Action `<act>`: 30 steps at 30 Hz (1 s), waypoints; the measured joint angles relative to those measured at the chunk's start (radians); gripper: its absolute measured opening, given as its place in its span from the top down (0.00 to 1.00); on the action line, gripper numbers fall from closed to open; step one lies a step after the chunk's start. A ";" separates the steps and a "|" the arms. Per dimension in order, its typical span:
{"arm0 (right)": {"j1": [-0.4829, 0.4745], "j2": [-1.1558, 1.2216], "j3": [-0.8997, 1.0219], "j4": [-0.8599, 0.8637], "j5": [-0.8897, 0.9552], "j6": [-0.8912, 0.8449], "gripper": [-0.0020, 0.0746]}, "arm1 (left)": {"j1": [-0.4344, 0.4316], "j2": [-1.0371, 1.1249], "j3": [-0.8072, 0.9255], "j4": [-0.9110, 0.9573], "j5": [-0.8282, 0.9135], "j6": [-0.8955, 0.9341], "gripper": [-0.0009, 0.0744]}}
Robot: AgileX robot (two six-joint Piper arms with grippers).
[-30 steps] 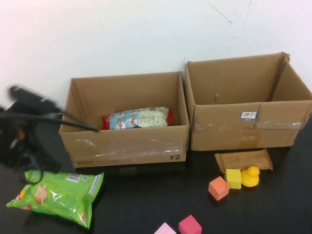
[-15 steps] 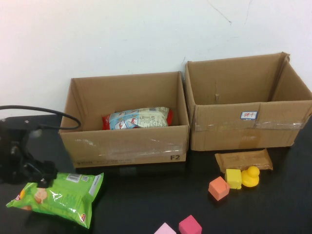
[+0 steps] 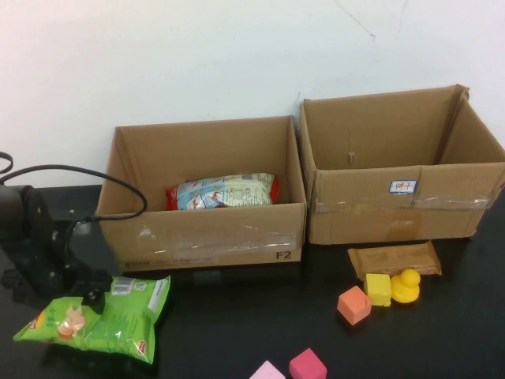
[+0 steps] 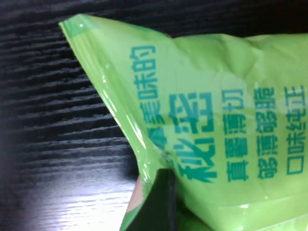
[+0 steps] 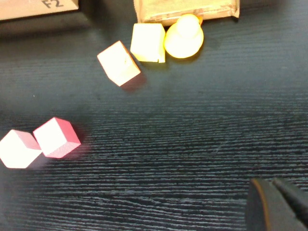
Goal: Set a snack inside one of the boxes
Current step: Pick up the potato chip
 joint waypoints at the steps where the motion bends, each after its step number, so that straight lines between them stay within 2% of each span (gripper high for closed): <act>1: 0.000 0.000 0.000 0.000 0.000 0.000 0.98 | 0.000 0.004 -0.006 -0.008 0.007 0.002 0.07; 3: 0.000 0.000 0.000 0.000 0.000 -0.002 0.98 | 0.000 0.009 -0.012 -0.017 0.017 0.002 0.11; 5: 0.000 0.000 0.000 0.000 0.000 -0.002 0.98 | 0.000 0.009 -0.012 -0.027 0.026 0.002 0.19; 11: 0.000 0.000 0.000 0.002 0.000 -0.003 0.98 | 0.000 0.007 -0.020 -0.040 0.055 0.004 0.63; 13: 0.000 0.000 0.000 0.006 0.000 -0.003 0.98 | 0.000 0.004 -0.022 -0.040 0.063 0.004 0.74; 22: 0.000 0.000 0.000 0.011 0.000 -0.003 0.98 | 0.002 0.001 -0.022 -0.132 0.175 0.066 0.75; 25: 0.000 0.000 0.000 0.014 0.000 -0.003 0.98 | 0.004 -0.001 -0.022 -0.251 0.249 0.174 0.87; 30: 0.000 0.000 0.000 0.014 0.000 -0.004 0.98 | 0.000 -0.028 -0.012 -0.466 0.363 0.346 0.96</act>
